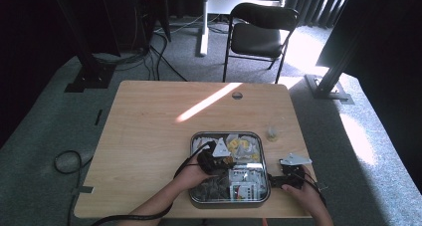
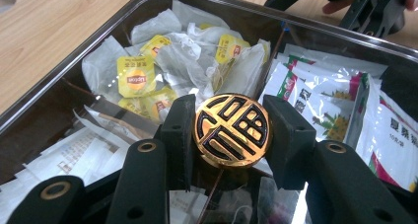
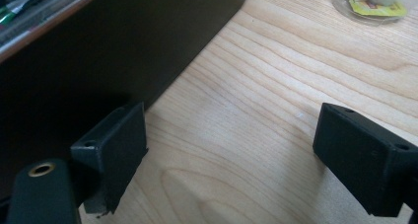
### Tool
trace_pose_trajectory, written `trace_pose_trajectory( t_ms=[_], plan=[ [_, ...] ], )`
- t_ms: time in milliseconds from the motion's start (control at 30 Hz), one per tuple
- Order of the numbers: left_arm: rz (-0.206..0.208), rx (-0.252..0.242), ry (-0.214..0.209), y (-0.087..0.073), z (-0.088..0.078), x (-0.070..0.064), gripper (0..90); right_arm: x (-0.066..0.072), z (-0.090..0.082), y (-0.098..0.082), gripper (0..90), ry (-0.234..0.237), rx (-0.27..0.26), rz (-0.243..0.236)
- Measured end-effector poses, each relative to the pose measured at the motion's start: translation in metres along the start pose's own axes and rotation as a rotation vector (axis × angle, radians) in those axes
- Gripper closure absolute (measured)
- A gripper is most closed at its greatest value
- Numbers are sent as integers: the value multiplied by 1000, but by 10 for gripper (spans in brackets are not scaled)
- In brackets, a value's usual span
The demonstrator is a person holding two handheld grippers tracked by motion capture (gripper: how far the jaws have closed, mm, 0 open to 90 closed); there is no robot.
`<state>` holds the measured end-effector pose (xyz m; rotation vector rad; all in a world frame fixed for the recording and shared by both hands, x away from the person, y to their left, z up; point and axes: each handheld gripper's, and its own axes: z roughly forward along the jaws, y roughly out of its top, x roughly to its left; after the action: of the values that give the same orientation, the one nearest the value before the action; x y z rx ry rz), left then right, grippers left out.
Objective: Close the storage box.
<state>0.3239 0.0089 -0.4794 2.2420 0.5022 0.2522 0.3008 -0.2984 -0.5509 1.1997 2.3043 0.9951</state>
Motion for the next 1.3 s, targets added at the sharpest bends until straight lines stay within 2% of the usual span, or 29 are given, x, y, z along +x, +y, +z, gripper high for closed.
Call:
trace_pose_trajectory(
  t_ms=[167,267,500,667,733,800,867,933,1000,1033,1100,1200,1300],
  plan=[
    [-26,-4,-21,0,1,2,585,0,0,0,124,0,0,0],
    [-33,-7,-18,-1,1,1,586,0,0,0,123,0,0,0],
    [-17,-4,-13,0,1,1,584,0,0,0,124,0,0,0],
    [-30,2,-52,0,2,4,575,0,0,0,124,0,0,0],
    [-12,14,-53,1,2,2,429,0,0,0,124,0,0,0],
    [0,11,-27,1,2,0,364,0,0,0,123,0,0,0],
    [-3,14,-30,1,0,0,264,0,0,0,124,0,0,0],
    [-16,1,-29,0,-2,2,253,0,0,0,124,0,0,0],
    [-17,8,-14,0,-3,4,182,0,0,0,124,0,0,0],
    [-17,6,-11,0,-3,4,182,0,0,0,124,0,0,0],
    [-43,-14,-23,-2,-4,6,161,0,0,0,123,0,0,0],
    [-38,-16,0,-3,-6,7,94,0,0,0,123,0,0,0],
    [-49,-38,1,-3,-9,8,73,0,0,0,124,0,0,0]
  ],
)
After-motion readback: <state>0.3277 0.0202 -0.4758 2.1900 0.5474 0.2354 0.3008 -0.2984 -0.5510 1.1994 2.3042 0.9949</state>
